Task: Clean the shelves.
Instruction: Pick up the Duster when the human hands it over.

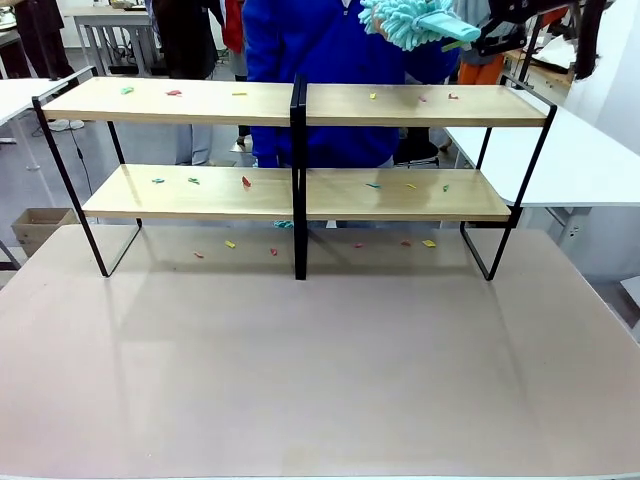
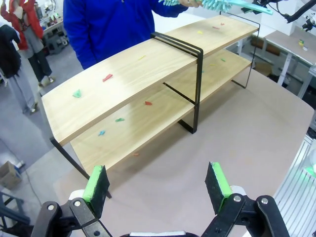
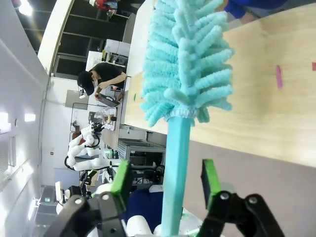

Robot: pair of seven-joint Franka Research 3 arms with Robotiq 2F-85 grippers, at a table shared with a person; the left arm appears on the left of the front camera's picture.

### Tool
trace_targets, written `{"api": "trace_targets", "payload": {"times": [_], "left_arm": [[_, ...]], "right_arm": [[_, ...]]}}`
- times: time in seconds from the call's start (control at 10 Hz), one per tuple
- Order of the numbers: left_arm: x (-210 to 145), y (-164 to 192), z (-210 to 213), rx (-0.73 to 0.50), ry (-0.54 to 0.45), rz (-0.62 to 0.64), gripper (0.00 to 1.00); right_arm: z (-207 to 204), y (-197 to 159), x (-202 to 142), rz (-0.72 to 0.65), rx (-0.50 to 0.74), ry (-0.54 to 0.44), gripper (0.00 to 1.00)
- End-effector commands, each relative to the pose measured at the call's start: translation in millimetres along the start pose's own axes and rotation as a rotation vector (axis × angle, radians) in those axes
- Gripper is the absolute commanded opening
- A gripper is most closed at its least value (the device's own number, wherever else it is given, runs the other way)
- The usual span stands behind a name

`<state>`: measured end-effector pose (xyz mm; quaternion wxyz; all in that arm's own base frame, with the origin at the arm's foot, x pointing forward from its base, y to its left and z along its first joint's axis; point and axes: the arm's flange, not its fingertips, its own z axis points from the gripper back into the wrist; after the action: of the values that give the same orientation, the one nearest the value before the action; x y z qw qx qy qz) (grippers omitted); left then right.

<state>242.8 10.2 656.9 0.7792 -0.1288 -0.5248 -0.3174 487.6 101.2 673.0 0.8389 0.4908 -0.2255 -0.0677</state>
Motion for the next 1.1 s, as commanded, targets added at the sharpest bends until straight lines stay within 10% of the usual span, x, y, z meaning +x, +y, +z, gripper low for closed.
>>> {"api": "trace_targets", "payload": {"times": [0.0, 0.1, 0.3, 0.8, 1.0], "left_arm": [[0, 0, -1, -0.003, -0.002, 0.004, 1.00], [0, 0, -1, -0.003, -0.002, 0.004, 1.00], [0, 0, -1, -0.003, -0.002, 0.004, 1.00], [0, 0, -1, -0.003, -0.002, 0.004, 1.00], [0, 0, -1, -0.003, -0.002, 0.004, 1.00]], "right_arm": [[0, 6, 6, -0.033, 0.018, -0.001, 0.00], [-1, 5, 6, -0.036, 0.018, 0.006, 0.21], [0, 5, 7, -0.033, 0.015, 0.008, 0.00], [12, 3, 9, -0.045, 0.033, 0.014, 0.00], [95, 11, 4, 0.058, 0.124, 0.112, 0.00]]}}
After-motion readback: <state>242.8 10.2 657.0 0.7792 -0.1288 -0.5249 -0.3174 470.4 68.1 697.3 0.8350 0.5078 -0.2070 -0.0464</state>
